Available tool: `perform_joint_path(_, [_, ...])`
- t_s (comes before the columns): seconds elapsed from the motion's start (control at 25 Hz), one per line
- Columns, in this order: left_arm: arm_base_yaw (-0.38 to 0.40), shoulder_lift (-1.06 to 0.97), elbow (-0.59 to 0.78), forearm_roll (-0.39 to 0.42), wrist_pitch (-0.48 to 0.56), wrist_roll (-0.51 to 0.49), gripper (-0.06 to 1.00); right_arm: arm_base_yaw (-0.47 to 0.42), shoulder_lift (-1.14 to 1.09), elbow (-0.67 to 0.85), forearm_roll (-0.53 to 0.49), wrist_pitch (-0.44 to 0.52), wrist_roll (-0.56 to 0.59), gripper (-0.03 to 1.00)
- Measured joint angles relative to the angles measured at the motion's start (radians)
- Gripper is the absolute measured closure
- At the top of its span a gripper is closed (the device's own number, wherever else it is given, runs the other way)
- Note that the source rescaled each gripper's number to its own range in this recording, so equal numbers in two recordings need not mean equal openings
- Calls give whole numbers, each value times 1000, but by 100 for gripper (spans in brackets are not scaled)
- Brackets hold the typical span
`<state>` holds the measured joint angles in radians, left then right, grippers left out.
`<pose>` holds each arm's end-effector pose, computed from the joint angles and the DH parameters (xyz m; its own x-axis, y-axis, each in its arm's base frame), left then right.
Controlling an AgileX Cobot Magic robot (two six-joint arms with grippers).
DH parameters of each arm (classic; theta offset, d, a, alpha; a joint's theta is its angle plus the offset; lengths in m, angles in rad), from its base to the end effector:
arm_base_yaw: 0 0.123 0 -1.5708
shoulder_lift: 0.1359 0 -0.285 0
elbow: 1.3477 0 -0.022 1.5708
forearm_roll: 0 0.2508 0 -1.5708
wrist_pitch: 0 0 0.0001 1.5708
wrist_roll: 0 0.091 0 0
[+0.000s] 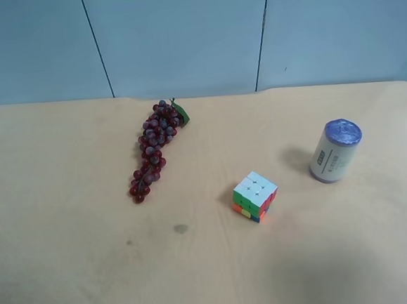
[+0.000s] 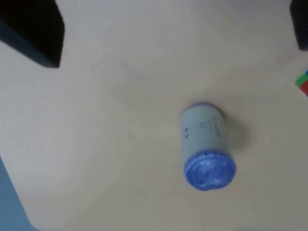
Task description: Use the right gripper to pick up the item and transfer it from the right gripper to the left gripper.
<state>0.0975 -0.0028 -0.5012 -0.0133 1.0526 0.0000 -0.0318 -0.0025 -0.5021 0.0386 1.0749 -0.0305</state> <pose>-0.0049 -0.0015 0.2783 -0.4425 -0.0499 -0.8954 -0.0900 0.9959 -0.0110 -0.0060 0.0033 0.2768 -0.4640 0.0026 -0.8858 -0.0039 1.0000 0.0050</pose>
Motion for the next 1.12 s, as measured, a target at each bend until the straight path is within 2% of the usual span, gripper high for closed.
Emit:
perform_joint_path(0.12, [0, 0, 0, 0, 0, 0, 12, 0, 0, 0, 2, 0, 7, 20])
perform_joint_path(0.28, [0, 0, 0, 0, 0, 0, 12, 0, 9, 0, 24, -9, 96, 20])
perform_joint_path(0.4, [0, 0, 0, 0, 0, 0, 12, 0, 82, -14, 38, -39, 114, 20])
perform_joint_path(0.48, [0, 0, 0, 0, 0, 0, 12, 0, 161, -38, 70, -85, 113, 17])
perform_joint_path(0.64, [0, 0, 0, 0, 0, 0, 12, 0, 357, -119, 102, -144, 60, 1])
perform_joint_path(0.8, [0, 0, 0, 0, 0, 0, 12, 0, 565, -230, 86, -158, -15, -2])
perform_joint_path(1.12, [0, 0, 0, -1, 0, 0, 12, 0, 959, -400, 52, -160, -21, -3])
